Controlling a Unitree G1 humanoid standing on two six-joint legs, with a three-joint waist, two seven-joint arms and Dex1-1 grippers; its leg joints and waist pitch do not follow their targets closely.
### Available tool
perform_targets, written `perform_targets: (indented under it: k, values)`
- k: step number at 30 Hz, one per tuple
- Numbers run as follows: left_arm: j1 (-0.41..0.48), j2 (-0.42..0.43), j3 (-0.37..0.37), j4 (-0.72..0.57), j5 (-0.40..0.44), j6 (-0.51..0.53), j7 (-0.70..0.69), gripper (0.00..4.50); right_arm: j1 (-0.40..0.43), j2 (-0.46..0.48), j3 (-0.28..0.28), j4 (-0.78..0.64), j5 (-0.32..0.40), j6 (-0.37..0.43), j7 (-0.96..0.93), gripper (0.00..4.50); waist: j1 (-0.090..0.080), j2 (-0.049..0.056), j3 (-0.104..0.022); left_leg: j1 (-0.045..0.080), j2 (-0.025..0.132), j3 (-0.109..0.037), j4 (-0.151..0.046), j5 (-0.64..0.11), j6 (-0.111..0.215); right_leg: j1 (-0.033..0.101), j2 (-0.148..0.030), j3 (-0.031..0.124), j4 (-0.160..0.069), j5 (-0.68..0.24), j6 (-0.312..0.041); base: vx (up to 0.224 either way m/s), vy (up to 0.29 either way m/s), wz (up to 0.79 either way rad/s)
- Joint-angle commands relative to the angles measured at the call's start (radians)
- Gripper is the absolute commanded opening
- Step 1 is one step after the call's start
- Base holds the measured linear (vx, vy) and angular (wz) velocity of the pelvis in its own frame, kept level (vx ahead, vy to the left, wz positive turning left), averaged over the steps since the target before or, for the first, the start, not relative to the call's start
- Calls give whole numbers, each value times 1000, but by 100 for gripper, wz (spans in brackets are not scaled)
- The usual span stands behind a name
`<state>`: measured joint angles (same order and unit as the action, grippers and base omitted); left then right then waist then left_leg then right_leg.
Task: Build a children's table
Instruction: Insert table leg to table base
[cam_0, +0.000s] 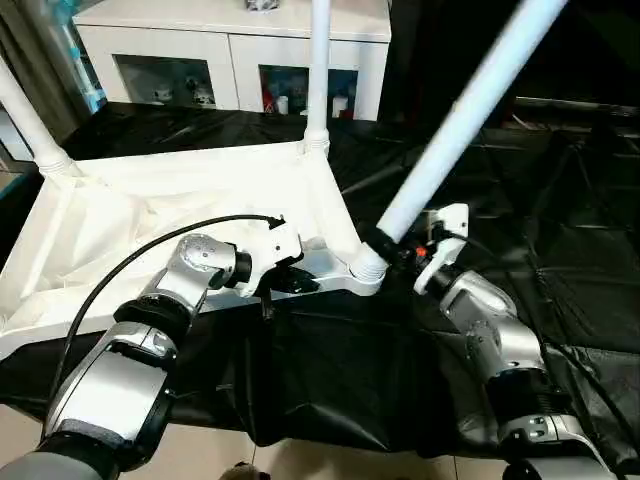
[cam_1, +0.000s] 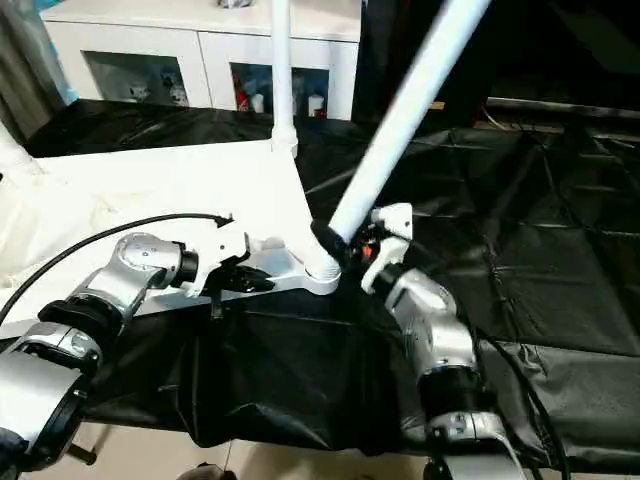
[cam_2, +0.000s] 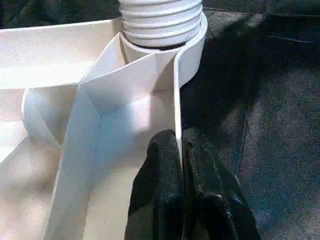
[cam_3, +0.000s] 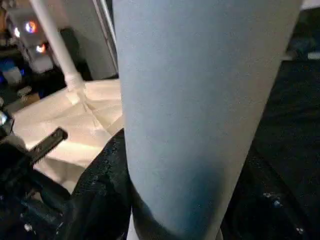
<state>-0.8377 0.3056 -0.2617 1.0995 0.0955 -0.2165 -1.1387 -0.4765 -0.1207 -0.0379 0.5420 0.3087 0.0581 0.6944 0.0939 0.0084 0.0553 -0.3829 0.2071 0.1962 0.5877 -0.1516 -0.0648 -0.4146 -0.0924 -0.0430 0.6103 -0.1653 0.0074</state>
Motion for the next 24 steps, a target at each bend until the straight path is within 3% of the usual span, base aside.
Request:
perform_targets:
  k: [1,8,9,10,11,12,18,24]
  values:
    - [-18,-2,35,5,-15,-21,30,0,53,-20,50,45,-75,24,-4,189,0,-5,-68,24,17,-13,-78,-363,-9,41,-46,27,-83,-322,-203,0,0,0]
    - [-14,1,29,1,-7,-35,23,0,24,-40,126,51,-141,24,17,189,-4,-5,-65,25,17,-16,-81,-393,-14,37,-47,27,-90,-389,-182,0,0,0]
    - [-13,3,28,-2,-7,-38,18,0,15,-43,134,56,-143,29,29,188,-5,-10,-66,25,18,-16,-81,-392,-13,37,-47,28,-88,-381,-183,0,0,0]
    - [-10,5,28,-6,-9,-40,8,0,5,-49,144,62,-144,41,52,188,-6,-8,-65,25,18,-16,-82,-397,-13,36,-46,27,-89,-379,-185,0,0,0]
    - [-9,6,27,-9,-10,-42,1,0,0,-53,150,64,-144,50,66,188,-6,-17,-66,25,18,-14,-81,-397,-10,37,-46,28,-90,-376,-186,0,0,0]
    - [-9,6,26,-10,-10,-43,-2,0,-2,-55,152,65,-144,54,72,188,-5,-15,-66,25,18,-15,-80,-392,-8,37,-47,28,-87,-372,-188,0,0,0]
    - [4,16,14,-37,-8,-66,-52,0,-5,-94,169,74,-130,74,185,188,2,-23,-69,21,19,-9,-76,-333,17,42,-47,29,-82,-303,-201,0,0,0]
    - [33,41,-7,-115,-28,-91,-186,0,14,-121,171,41,-94,79,274,188,5,-26,-70,21,24,-9,-79,-321,18,42,-46,27,-75,-274,-213,0,0,0]
